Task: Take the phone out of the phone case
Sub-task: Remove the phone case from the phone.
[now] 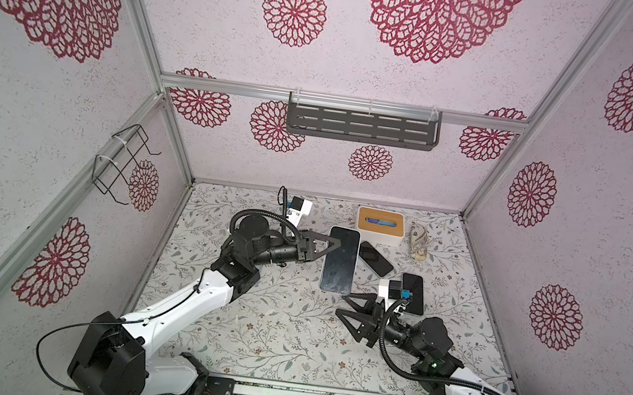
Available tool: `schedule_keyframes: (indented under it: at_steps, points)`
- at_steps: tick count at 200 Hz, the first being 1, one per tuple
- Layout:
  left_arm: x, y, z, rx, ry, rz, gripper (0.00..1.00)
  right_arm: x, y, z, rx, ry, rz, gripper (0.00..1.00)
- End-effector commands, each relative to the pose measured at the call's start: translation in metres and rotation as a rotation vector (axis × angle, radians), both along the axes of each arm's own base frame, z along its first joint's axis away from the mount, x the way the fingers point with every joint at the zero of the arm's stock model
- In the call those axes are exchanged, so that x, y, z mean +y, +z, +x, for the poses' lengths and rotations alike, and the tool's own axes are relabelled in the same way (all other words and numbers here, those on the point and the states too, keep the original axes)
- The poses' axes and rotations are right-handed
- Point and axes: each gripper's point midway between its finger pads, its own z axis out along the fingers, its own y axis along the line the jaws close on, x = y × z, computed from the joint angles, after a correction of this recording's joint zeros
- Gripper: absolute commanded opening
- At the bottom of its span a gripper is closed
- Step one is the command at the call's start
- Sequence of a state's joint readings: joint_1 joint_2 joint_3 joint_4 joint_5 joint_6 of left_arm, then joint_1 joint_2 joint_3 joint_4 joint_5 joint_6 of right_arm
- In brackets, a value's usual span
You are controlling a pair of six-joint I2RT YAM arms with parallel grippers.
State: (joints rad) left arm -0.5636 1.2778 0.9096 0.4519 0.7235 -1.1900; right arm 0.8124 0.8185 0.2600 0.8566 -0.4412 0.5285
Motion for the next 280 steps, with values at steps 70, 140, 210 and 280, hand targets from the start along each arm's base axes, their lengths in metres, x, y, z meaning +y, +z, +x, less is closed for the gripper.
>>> schedule_keyframes:
  at_steps: [70, 140, 210, 280]
  points:
    - [-0.004, 0.021, -0.011, -0.089, -0.031, -0.056, 0.0, -0.013, 0.044, 0.015, -0.017, -0.03, 0.165, 0.64]
    - [-0.005, 0.023, -0.013, -0.093, -0.04, -0.063, 0.0, -0.013, 0.039, 0.023, 0.003, -0.03, 0.168, 0.64]
    - [-0.006, 0.026, -0.015, -0.098, -0.043, -0.071, 0.0, -0.014, 0.03, 0.029, 0.026, -0.047, 0.16, 0.63]
    - [-0.007, 0.029, -0.017, -0.103, -0.051, -0.079, 0.0, -0.015, 0.022, 0.036, 0.042, -0.065, 0.153, 0.62]
